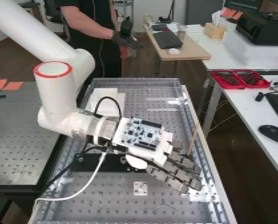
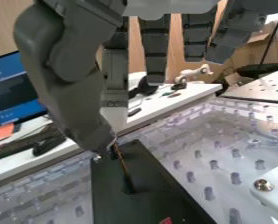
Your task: Grab the drill bit and place it in the clear container
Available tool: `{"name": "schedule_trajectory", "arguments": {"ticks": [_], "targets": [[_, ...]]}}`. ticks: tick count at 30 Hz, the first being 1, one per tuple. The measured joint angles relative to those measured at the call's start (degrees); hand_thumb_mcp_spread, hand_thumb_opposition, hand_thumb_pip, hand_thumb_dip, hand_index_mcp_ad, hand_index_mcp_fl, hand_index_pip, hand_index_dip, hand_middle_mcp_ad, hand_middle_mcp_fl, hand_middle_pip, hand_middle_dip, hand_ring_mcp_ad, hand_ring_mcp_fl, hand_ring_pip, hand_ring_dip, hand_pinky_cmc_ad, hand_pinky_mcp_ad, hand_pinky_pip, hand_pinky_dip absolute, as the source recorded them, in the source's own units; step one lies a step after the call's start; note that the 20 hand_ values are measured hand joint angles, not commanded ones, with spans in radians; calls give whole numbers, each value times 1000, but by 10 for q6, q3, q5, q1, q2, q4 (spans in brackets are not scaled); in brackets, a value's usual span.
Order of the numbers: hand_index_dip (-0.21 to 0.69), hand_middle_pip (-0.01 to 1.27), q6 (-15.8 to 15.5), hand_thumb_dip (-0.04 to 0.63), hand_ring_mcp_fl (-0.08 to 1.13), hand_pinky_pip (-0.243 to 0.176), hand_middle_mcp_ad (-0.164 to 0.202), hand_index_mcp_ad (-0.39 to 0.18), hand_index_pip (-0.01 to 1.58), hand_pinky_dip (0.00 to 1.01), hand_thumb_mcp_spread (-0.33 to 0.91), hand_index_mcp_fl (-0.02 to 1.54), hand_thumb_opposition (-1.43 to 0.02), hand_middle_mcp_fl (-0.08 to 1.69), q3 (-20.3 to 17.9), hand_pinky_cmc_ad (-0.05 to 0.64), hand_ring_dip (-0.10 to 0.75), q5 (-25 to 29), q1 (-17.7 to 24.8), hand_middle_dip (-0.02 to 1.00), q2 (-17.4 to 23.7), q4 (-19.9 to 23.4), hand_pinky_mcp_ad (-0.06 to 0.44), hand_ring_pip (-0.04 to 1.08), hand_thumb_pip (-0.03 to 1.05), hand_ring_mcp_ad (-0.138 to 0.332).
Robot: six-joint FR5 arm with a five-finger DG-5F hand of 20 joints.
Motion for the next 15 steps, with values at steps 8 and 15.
{"name": "schedule_trajectory", "arguments": {"ticks": [8, 15], "targets": [[328, 134, -5, 349, 17, -91, 133, -87, 1529, 178, 476, 363, -941, 216, 6, 251, 10, -4, -2, 206, -5, 2, 195, 84, 611, 236], [326, 134, -3, 349, 12, -91, 133, -87, 1436, 178, 485, 271, -937, 215, 9, 251, 10, -8, -3, 206, -5, 0, 195, 91, 614, 234]]}}
